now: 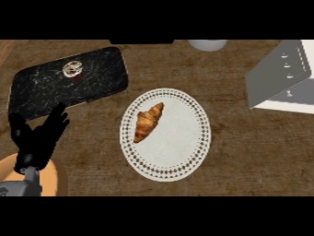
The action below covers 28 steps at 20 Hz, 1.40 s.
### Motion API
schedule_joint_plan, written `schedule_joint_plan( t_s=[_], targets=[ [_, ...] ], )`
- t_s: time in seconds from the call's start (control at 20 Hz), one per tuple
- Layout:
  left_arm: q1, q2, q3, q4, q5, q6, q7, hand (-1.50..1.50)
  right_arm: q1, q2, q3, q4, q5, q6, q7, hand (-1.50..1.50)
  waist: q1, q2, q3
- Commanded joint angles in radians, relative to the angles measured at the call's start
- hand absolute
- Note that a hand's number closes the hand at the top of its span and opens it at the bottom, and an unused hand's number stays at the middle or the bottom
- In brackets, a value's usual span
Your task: Pick the bell pepper from the placemat and place it in the tiered shelf
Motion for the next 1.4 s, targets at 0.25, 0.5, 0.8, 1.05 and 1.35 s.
schedule_joint_plan(
  t_s=[0.25,0.5,0.8,1.05,1.35],
  targets=[
    [0.001,-0.063,-0.015,0.106,-0.030,-0.006,-0.050,0.00,-0.186,-0.152,0.007,0.360,-0.042,0.136,-0.103,1.50,0.025,0.014,-0.008],
    [-0.019,-0.003,0.010,-0.004,-0.002,-0.037,0.078,0.00,-0.240,-0.159,0.129,0.507,0.023,0.187,-0.228,1.50,0.039,0.014,-0.007],
    [0.002,-0.051,-0.018,0.060,-0.052,-0.020,0.008,0.00,-0.373,-0.175,0.256,0.681,0.126,0.187,-0.341,1.50,0.051,0.017,-0.007],
    [-0.047,-0.035,0.037,0.154,-0.027,-0.060,-0.036,0.00,-0.490,-0.116,0.348,0.782,0.203,0.151,-0.402,1.50,0.044,0.019,-0.008],
    [-0.028,-0.029,0.021,0.041,-0.023,-0.056,0.062,0.00,-0.654,-0.083,0.405,0.998,0.306,0.138,-0.484,1.50,0.053,0.016,-0.007]
  ],
)
